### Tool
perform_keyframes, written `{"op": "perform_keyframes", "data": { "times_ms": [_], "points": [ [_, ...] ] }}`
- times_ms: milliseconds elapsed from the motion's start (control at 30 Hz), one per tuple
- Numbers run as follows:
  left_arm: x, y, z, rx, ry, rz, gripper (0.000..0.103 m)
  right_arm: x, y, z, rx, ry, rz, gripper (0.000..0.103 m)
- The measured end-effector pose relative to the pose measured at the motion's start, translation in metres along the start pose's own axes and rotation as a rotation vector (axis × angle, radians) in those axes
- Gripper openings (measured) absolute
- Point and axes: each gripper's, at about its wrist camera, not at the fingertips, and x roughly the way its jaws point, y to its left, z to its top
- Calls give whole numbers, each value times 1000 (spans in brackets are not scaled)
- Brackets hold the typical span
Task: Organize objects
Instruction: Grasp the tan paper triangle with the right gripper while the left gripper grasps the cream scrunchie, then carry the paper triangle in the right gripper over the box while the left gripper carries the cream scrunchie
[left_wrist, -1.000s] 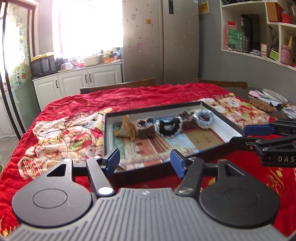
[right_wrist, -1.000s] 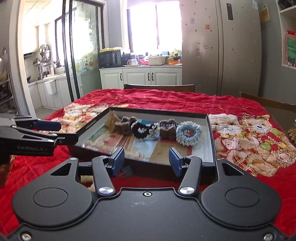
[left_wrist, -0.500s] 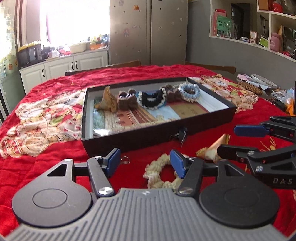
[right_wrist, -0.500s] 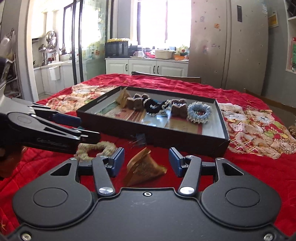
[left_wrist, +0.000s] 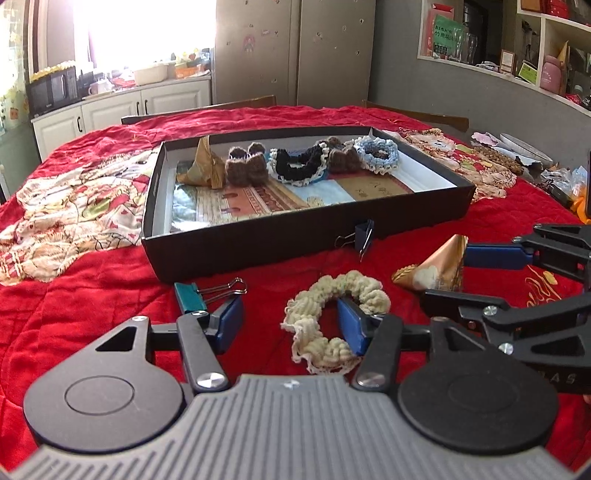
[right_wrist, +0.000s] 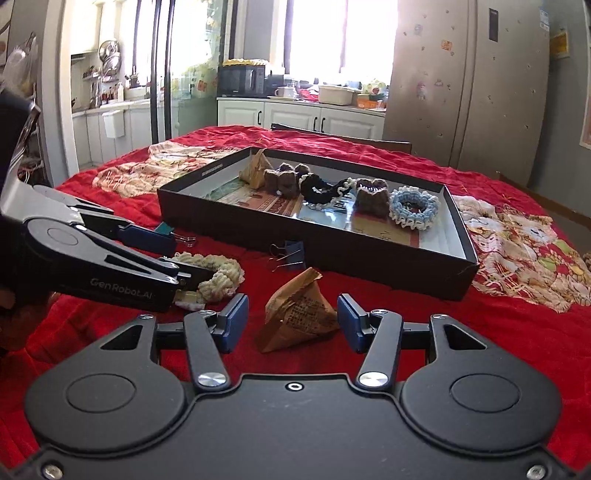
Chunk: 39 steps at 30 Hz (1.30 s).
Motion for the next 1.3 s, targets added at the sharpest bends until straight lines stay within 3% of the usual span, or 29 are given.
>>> {"op": "perform_keyframes", "data": {
  "times_ms": [333,567,733,1300],
  "points": [
    [1,-2,-1,6,8,-12,41,9,1,-1,-16,24,-20,50],
    [2,-6,-1,21,9,-19,30,13,-1,-1,-7,37,-29,38],
    [1,-8,-2,29,8,-22,20,13,-3,-2,0,37,-26,36],
    [-9,-9,3,25,-8,-35,16,8,0,-2,-9,29,-11,32]
  ]
}}
